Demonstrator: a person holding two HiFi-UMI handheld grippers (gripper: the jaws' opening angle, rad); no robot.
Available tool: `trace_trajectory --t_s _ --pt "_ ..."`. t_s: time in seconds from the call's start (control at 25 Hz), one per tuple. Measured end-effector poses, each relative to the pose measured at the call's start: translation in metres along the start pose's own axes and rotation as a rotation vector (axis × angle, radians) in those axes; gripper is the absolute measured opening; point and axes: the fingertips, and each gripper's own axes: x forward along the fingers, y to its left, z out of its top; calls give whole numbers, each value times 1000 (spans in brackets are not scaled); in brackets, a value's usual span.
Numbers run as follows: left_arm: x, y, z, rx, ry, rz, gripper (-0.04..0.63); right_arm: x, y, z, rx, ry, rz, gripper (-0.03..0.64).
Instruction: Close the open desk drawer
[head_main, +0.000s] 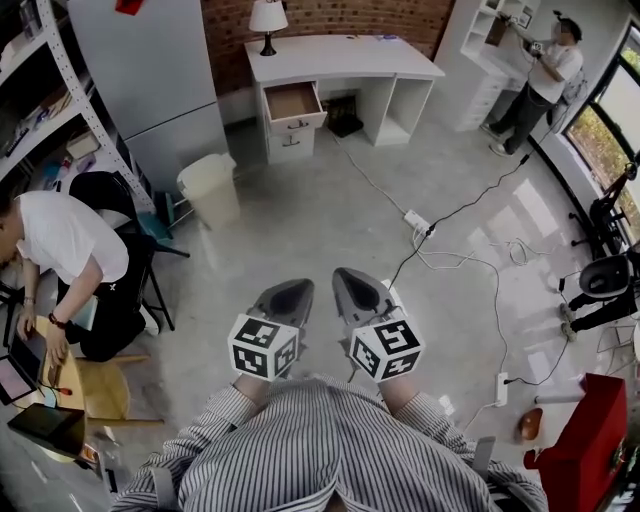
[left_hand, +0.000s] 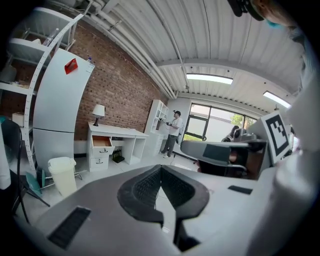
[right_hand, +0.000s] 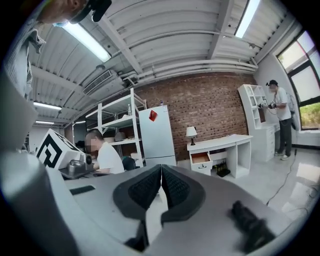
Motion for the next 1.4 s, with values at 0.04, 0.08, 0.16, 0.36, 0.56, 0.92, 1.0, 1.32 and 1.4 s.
trace_trajectory --t_s 0.04,0.08,0.16,0.36,0.56,0.92,1.0,1.32,1.4 --pt "3 0 0 -19 -10 11 12 -3 -4 -3 22 -5 -9 17" --pt "4 1 -2 -39 -16 20 12 -6 -5 -8 45 -4 -8 17" --pt "6 2 -10 -67 -12 39 12 -10 -1 -21 77 7 20 17" --pt "17 9 -28 -122 23 61 12 -2 -5 -35 75 44 65 17" --pt "48 19 -27 -90 53 30 12 32 -22 -28 84 40 92 17" --pt "121 115 45 -36 30 3 12 146 -83 6 54 43 14 17" --pt "138 139 64 -19 28 -5 12 174 -96 19 55 37 -3 17" --pt "202 217 120 20 26 -62 12 274 -138 46 77 53 -56 17" --pt "213 224 123 62 32 -79 12 289 -144 46 89 59 -62 17"
